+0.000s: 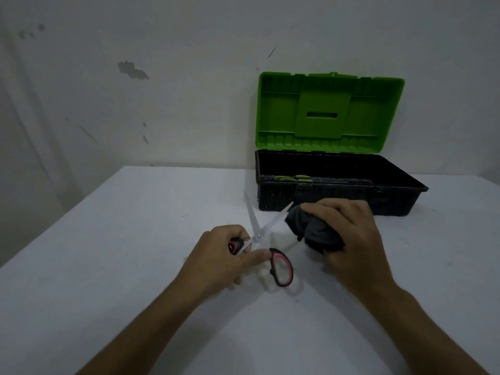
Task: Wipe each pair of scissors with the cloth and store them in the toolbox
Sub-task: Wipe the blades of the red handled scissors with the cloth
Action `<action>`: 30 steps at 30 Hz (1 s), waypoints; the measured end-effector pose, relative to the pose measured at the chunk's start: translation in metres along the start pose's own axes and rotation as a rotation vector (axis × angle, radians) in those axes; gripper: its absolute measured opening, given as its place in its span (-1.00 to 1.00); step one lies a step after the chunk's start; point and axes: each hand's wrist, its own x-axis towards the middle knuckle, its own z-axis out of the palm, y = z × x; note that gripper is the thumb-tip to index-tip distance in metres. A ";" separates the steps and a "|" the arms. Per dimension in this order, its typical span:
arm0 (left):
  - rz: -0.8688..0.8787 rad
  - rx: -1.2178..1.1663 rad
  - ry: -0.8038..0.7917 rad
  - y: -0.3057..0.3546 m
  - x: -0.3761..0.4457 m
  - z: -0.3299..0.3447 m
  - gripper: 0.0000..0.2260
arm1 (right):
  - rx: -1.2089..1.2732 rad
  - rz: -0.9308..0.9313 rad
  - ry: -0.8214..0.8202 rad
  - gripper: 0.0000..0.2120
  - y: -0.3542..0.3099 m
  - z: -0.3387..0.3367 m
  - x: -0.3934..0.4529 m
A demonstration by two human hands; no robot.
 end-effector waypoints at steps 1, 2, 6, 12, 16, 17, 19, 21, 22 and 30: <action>-0.031 -0.060 -0.004 0.000 0.000 0.001 -0.67 | 0.018 -0.031 -0.027 -0.52 -0.005 0.003 -0.002; -0.061 -0.120 -0.010 0.000 -0.001 0.003 -0.71 | 0.032 -0.055 -0.052 -0.55 -0.010 0.006 -0.004; -0.177 -0.444 -0.058 0.003 0.000 0.012 -0.96 | 0.057 -0.084 -0.086 -0.60 -0.022 0.018 -0.007; -0.236 -0.603 -0.092 0.008 -0.004 0.017 -0.77 | -0.028 -0.159 -0.063 -0.60 -0.022 0.020 -0.008; -0.228 -0.536 -0.025 0.004 -0.004 0.021 -0.72 | 0.096 0.014 -0.050 -0.51 -0.024 0.012 0.000; -0.221 -0.507 -0.011 0.002 -0.004 0.021 -0.70 | 0.181 0.110 -0.036 -0.46 -0.024 0.010 0.002; -0.205 -0.435 -0.019 0.000 -0.005 0.019 -0.64 | 0.299 0.225 0.018 -0.50 -0.022 0.007 0.006; -0.163 -0.327 -0.042 -0.001 -0.006 0.018 -0.65 | 0.410 0.318 0.055 -0.63 -0.018 0.005 0.008; -0.127 -0.269 -0.040 -0.001 -0.006 0.018 -0.69 | 0.484 0.383 0.048 -0.68 -0.017 0.005 0.009; 0.071 -0.239 -0.056 0.005 -0.005 0.013 -0.90 | 0.469 0.100 -0.100 -0.58 -0.036 0.001 0.022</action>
